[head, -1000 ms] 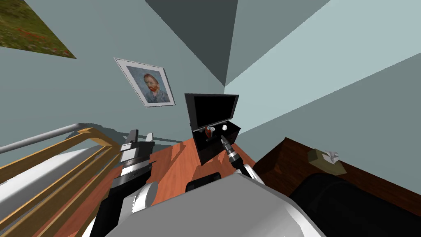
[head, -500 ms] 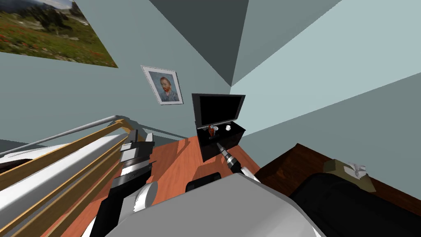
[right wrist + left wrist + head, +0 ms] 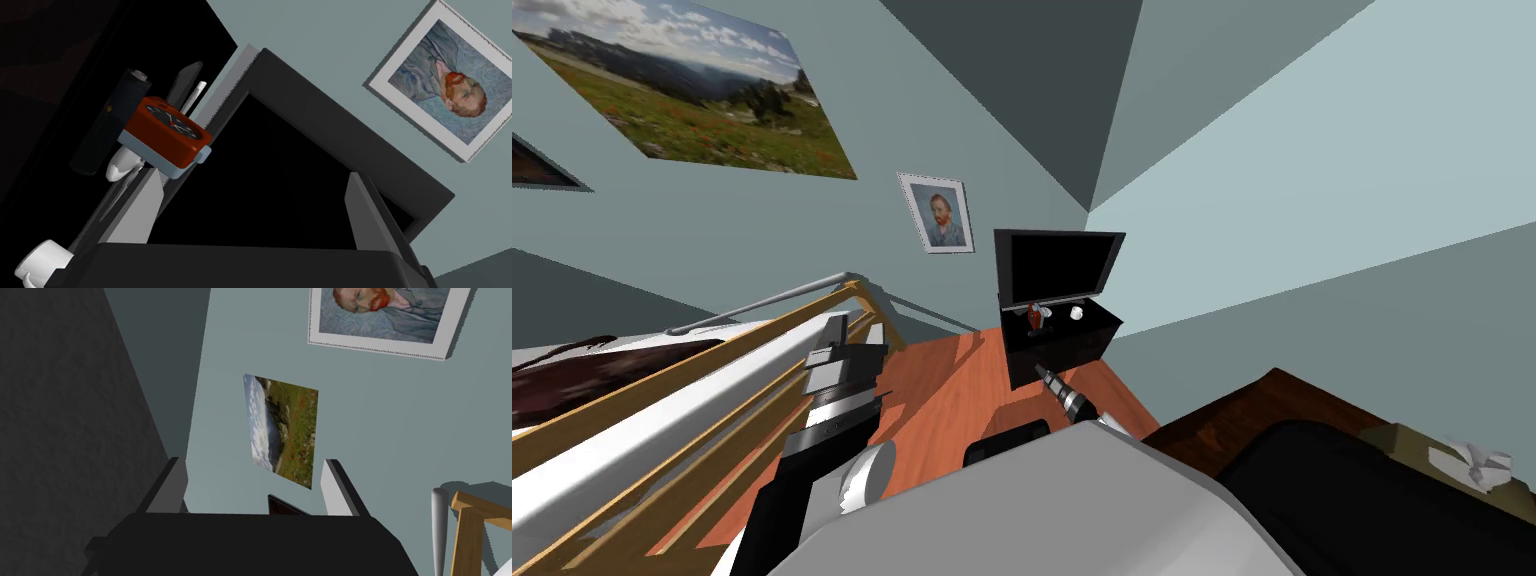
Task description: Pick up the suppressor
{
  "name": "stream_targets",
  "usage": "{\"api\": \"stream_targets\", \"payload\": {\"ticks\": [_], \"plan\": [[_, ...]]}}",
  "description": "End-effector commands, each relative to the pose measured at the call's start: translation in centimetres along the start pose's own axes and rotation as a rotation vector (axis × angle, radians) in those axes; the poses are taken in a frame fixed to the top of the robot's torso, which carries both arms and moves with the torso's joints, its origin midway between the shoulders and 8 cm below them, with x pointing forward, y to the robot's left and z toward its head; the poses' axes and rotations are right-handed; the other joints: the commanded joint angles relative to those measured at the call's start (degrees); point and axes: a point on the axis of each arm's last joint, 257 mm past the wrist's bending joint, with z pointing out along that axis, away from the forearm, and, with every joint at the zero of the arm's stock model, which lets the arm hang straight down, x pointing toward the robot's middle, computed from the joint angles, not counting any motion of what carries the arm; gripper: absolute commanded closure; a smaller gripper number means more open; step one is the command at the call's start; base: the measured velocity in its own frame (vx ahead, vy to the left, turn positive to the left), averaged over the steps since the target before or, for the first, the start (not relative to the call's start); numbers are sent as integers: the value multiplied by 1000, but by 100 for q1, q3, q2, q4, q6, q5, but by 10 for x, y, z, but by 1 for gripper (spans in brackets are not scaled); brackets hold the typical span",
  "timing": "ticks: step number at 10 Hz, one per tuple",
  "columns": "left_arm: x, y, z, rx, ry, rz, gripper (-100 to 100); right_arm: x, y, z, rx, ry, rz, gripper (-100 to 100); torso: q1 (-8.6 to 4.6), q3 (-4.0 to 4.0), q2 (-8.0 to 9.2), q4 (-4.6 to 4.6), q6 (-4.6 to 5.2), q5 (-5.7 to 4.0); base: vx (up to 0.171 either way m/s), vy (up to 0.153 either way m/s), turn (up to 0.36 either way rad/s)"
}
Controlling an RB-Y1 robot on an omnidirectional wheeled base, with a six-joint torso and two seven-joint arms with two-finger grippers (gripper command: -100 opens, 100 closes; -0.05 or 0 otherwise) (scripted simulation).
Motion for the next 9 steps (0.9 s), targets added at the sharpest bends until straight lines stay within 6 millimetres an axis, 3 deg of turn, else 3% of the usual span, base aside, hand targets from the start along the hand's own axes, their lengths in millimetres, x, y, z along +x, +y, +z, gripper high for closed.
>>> {"api": "stream_targets", "payload": {"ticks": [1,2,3,4,8,9], "plan": [[0,0,0,0,0,0,0,11,-18,-5,37,33,-28,-100,0,0,0,0,0,0,-38,-22,168],[0,0,0,0,0,0,0,28,-42,-12,89,93,-89,-100,-2,0,0,0,6,0,-55,-11,255],[0,0,0,0,0,0,0,29,-46,-13,96,96,-88,-100,1,3,6,1,2,0,-45,-9,156],[0,0,0,0,0,0,0,44,-70,-23,145,155,-153,-100,1,2,3,1,6,1,-38,-15,326],[0,0,0,0,0,0,0,59,-104,-39,213,222,-220,-100,6,-1,-3,0,6,1,-28,0,159],[0,0,0,0,0,0,0,67,-129,-53,262,280,-291,-100,3,-5,-9,-2,8,2,-18,11,289]]}}
